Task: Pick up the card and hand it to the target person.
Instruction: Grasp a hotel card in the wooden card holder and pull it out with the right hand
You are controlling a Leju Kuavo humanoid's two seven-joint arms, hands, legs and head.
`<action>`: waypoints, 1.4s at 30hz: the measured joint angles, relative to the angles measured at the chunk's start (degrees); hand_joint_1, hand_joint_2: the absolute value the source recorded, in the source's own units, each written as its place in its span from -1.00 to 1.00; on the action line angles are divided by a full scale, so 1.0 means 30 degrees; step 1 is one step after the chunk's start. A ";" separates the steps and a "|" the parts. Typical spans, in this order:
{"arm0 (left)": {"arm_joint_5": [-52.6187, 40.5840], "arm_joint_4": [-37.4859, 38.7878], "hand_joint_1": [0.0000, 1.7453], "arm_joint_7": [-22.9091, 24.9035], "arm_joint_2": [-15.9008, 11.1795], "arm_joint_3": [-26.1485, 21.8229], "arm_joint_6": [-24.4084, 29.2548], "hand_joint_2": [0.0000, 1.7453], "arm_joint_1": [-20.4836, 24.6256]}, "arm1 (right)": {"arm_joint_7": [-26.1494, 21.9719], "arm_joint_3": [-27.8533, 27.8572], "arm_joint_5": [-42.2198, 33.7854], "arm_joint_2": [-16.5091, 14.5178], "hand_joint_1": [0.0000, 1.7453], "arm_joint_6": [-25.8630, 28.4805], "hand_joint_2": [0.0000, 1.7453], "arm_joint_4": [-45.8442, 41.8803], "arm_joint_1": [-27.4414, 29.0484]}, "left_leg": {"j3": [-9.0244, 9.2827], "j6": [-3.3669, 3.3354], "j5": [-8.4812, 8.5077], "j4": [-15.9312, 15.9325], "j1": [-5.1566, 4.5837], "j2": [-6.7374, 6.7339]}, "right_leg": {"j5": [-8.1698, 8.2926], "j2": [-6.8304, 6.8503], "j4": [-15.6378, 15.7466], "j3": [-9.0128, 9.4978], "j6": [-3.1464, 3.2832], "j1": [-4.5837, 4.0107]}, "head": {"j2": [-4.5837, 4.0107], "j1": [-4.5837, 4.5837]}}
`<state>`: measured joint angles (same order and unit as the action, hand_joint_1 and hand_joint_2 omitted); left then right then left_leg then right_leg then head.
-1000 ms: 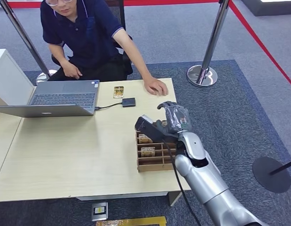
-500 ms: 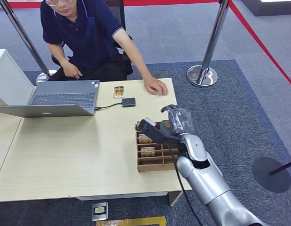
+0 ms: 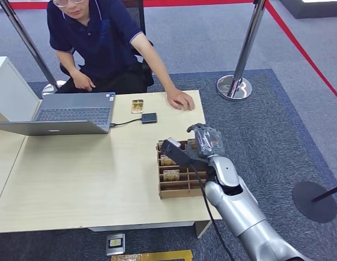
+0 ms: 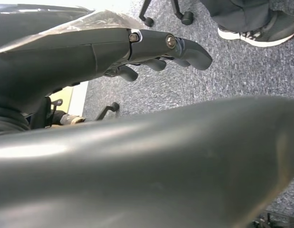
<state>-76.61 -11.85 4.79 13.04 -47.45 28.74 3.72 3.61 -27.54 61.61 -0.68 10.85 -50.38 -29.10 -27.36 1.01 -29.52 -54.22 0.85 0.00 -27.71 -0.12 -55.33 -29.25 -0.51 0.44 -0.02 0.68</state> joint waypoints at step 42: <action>0.0208 0.0056 -1.00 -0.0413 -0.0131 -0.0073 -0.0146 -1.00 -0.0003 | -0.0625 0.0000 -0.0007 -0.0184 0.90 0.0876 1.00 0.1055 -0.0358 | 0.0003 -0.0007 0.0008 -0.0005 -0.0001 0.0000 | 0.0017 0.0000 0.0000 0.0005 -0.0017 0.0000 | 0.0000 0.0000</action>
<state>-75.99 -11.68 3.55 12.64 -47.67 28.30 3.71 1.74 -27.54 61.59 -1.23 13.48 -47.22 -30.17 -27.35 0.99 -29.50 -54.23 0.85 0.00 -27.66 -0.12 -55.33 -29.24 -0.56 0.44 -0.02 0.68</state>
